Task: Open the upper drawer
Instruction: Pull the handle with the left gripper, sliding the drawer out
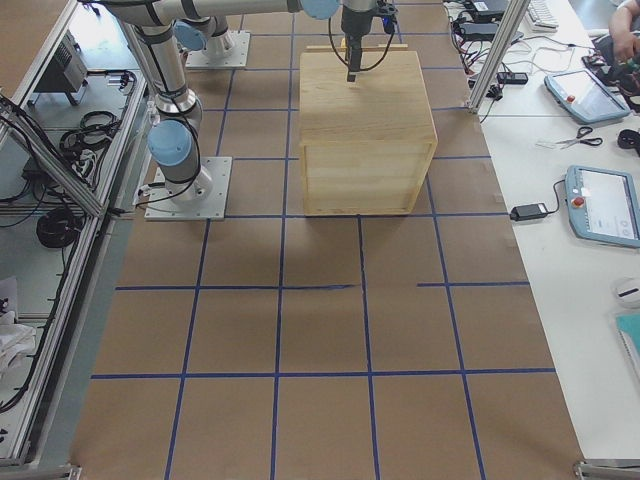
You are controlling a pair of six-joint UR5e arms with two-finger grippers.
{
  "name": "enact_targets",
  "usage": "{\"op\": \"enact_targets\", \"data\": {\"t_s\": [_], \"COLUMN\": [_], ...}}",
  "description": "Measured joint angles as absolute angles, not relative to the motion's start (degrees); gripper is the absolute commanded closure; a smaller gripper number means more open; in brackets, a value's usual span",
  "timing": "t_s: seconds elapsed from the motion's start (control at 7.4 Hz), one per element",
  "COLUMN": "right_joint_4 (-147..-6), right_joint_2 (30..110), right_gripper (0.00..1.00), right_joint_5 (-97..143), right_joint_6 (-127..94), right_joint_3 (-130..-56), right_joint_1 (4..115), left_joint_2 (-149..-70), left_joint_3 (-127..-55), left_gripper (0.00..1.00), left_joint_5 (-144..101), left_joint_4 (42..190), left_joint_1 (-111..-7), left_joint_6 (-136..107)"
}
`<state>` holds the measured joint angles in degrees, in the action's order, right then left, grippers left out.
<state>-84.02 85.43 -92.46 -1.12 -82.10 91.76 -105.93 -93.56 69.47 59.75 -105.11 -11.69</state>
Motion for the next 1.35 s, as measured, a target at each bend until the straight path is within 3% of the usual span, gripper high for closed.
{"op": "enact_targets", "data": {"t_s": [1.35], "right_joint_4": [-84.02], "right_joint_2": [85.43], "right_gripper": [0.0], "right_joint_5": [-92.46], "right_joint_6": [-1.12], "right_joint_3": [-82.1], "right_joint_1": [91.76], "left_joint_2": [-101.45], "left_joint_3": [-97.88], "left_gripper": [0.0], "left_joint_5": [69.04], "left_joint_4": [59.82], "left_joint_1": [-99.87], "left_joint_6": [-1.63]}}
